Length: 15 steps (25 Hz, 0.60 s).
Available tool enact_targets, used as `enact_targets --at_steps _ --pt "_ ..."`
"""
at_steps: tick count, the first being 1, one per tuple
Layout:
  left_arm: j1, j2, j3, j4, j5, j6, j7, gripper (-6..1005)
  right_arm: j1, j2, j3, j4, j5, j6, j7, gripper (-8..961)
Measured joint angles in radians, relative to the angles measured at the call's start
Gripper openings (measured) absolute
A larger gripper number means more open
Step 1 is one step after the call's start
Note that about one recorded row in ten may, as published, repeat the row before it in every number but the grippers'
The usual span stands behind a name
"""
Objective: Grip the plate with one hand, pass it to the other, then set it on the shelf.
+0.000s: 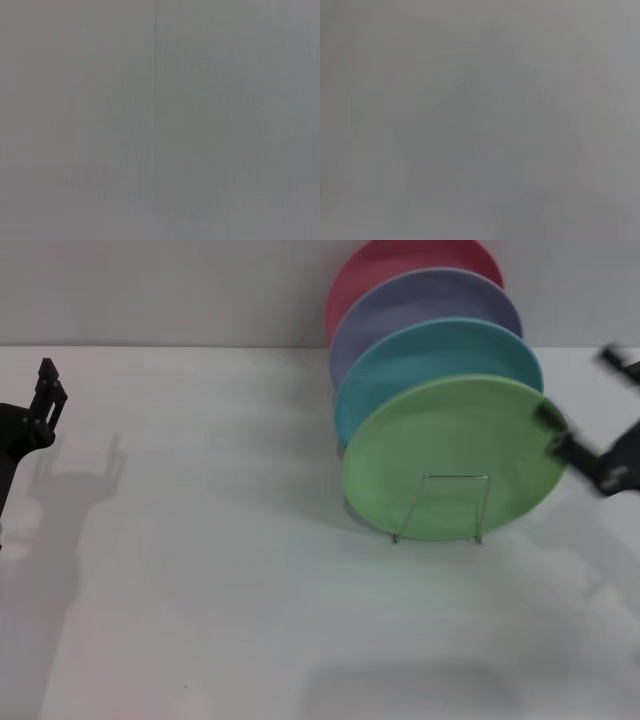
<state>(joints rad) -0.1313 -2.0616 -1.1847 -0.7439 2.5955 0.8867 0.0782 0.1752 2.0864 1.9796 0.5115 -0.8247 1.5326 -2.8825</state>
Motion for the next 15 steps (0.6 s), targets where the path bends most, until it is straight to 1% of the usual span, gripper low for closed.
enact_targets --at_steps 1,2,3,4,7,8,9,12,13,15 --pt "0.0 0.0 0.0 0.0 0.0 0.0 0.0 723 -0.007 0.001 0.007 -0.009 0.047 0.019 -0.001 588" --pt "0.0 0.0 0.0 0.0 0.0 0.0 0.0 723 -0.012 0.003 0.018 -0.03 0.126 0.039 -0.001 634" --pt "-0.001 -0.001 0.0 0.004 0.0 0.002 0.0 723 -0.017 0.005 0.029 -0.078 0.289 0.062 -0.001 679" --pt "-0.001 -0.002 0.0 0.02 -0.001 0.008 0.0 723 -0.017 0.005 0.029 -0.078 0.289 0.062 -0.001 696" --pt "-0.006 -0.003 0.0 0.041 -0.002 0.015 0.0 723 -0.017 0.006 0.034 -0.151 0.525 0.065 0.014 745" --pt "-0.019 -0.005 0.001 0.078 -0.002 0.042 0.0 723 -0.012 0.006 0.036 -0.19 0.633 0.046 0.038 762" --pt "-0.019 -0.005 0.001 0.078 -0.002 0.042 0.0 723 -0.012 0.006 0.036 -0.19 0.633 0.046 0.038 762" --pt "-0.048 -0.008 0.007 0.145 -0.006 0.101 0.0 722 0.011 0.006 0.041 -0.24 0.766 -0.021 0.071 763" --pt "-0.06 -0.01 0.01 0.168 -0.006 0.119 0.0 722 0.026 0.006 0.044 -0.259 0.797 -0.065 0.076 763" --pt "-0.07 -0.01 0.012 0.188 -0.006 0.131 0.0 722 0.031 0.006 0.045 -0.263 0.803 -0.079 0.078 763"
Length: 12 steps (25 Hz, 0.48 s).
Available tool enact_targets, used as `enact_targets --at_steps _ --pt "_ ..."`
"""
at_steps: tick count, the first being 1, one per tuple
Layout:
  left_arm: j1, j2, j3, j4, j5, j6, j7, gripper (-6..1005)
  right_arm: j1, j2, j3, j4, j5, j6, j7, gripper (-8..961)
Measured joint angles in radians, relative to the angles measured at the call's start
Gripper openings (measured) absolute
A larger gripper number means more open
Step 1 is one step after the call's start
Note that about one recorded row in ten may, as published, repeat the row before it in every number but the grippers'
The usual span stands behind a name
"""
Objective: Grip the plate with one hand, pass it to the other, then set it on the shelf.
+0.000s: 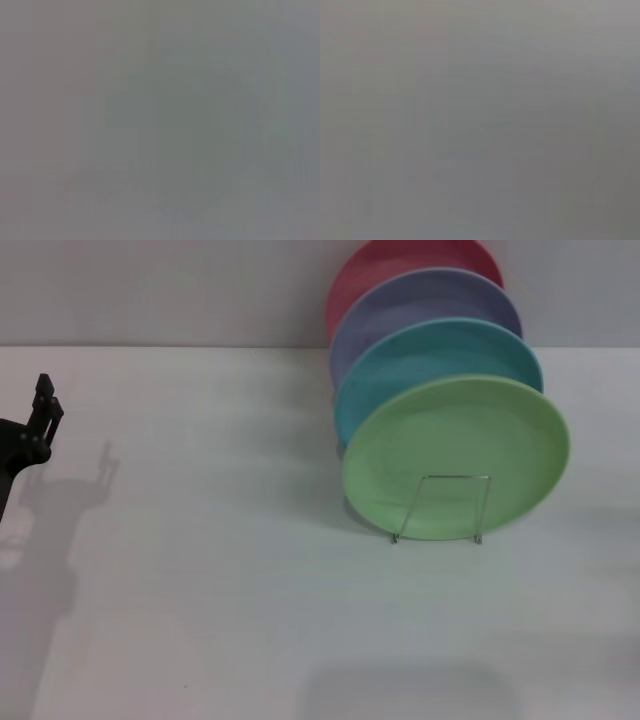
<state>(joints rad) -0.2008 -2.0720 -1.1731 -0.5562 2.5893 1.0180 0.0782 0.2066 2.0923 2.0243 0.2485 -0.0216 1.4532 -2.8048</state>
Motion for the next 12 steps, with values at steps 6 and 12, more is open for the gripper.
enact_targets --at_steps 6,12 --pt "-0.056 -0.002 0.004 0.109 -0.002 0.059 -0.001 722 0.006 0.0 0.004 -0.005 0.007 -0.028 -0.001 762" --pt "-0.05 -0.006 0.004 0.128 -0.003 0.128 -0.001 722 0.02 -0.001 0.009 -0.007 0.008 -0.078 0.004 762"
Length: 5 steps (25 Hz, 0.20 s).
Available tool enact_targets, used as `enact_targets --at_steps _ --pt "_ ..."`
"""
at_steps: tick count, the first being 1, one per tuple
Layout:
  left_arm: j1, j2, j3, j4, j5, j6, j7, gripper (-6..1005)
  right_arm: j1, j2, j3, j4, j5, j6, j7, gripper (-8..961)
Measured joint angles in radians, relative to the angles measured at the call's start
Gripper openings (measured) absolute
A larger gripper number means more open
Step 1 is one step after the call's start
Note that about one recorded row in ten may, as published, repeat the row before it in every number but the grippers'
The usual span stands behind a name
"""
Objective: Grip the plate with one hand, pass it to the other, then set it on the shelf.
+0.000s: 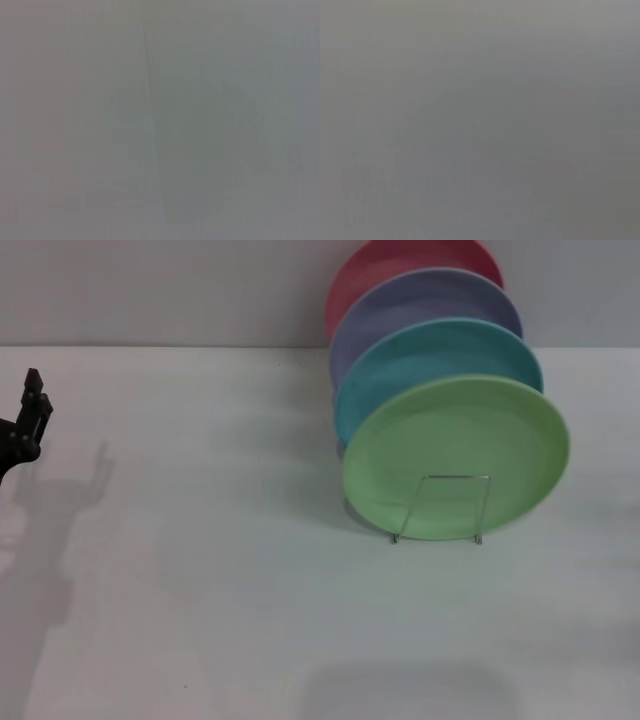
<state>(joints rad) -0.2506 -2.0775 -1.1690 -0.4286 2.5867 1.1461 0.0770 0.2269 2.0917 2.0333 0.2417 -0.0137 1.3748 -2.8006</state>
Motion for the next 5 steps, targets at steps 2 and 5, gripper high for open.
enact_targets --at_steps 2,5 --pt "0.001 0.0 0.0 0.001 0.0 0.01 0.003 722 0.003 0.0 0.0 -0.001 0.0 -0.005 0.002 762" --pt "-0.005 0.0 0.001 0.015 0.0 0.012 0.003 722 0.003 -0.001 0.0 -0.001 0.001 -0.004 0.002 762"
